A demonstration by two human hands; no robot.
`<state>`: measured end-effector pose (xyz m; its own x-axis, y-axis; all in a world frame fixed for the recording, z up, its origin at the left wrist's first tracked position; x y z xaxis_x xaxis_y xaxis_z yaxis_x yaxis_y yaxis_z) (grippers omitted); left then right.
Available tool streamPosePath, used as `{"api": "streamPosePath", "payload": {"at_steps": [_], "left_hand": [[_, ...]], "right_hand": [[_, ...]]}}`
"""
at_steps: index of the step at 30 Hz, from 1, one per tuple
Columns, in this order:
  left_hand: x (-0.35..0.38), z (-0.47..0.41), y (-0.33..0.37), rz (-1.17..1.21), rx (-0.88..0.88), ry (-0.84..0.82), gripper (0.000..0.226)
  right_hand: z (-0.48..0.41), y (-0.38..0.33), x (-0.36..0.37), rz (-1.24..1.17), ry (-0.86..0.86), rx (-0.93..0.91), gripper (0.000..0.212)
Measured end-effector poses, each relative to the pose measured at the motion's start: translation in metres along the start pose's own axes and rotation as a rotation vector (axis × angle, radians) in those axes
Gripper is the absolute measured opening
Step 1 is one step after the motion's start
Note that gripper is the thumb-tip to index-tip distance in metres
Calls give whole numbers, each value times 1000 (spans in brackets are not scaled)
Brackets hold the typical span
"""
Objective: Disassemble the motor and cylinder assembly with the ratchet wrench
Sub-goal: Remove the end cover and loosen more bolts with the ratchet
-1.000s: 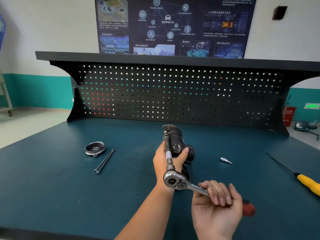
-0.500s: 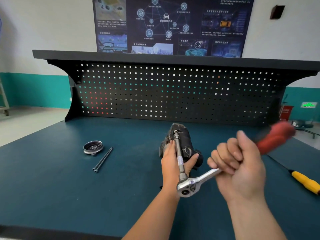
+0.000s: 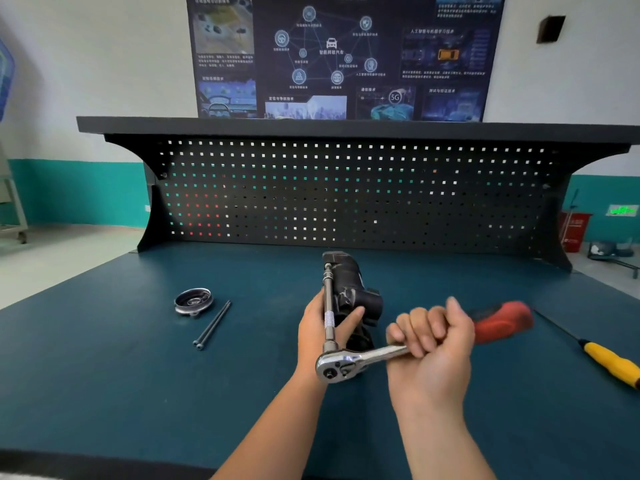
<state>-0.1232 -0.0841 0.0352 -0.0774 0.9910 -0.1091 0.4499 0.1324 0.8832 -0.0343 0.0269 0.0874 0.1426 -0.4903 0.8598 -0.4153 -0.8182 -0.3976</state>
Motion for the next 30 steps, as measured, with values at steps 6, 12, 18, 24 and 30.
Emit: {"api": "streamPosePath", "payload": {"at_steps": [6, 12, 18, 24, 30], "left_hand": [[-37, 42, -23, 370, -225, 235, 17], [-30, 49, -3, 458, -505, -199, 34], [-21, 48, 3, 732, -608, -176, 30], [-13, 59, 7, 994, -690, -88, 16], [-13, 61, 8, 975, -686, -103, 18]], "right_hand": [[8, 11, -18, -78, 88, -17, 43], [8, 12, -27, -135, 198, 26, 36], [17, 26, -54, -348, 432, 93, 52], [22, 37, -60, -366, 506, 106, 58], [2, 12, -23, -66, 269, 54, 48]]}}
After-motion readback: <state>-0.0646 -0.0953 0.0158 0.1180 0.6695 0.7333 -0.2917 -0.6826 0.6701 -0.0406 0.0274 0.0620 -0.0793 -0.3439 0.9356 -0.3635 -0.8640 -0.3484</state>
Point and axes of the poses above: each hand's wrist, its own z-axis away from the middle knuckle, its own x-axis out of the palm, y = z × x, the point moved 4 cm from there along -z, towards the middle knuckle, and after that the axes turned 4 degrees about -y, right-handed, at the moved point
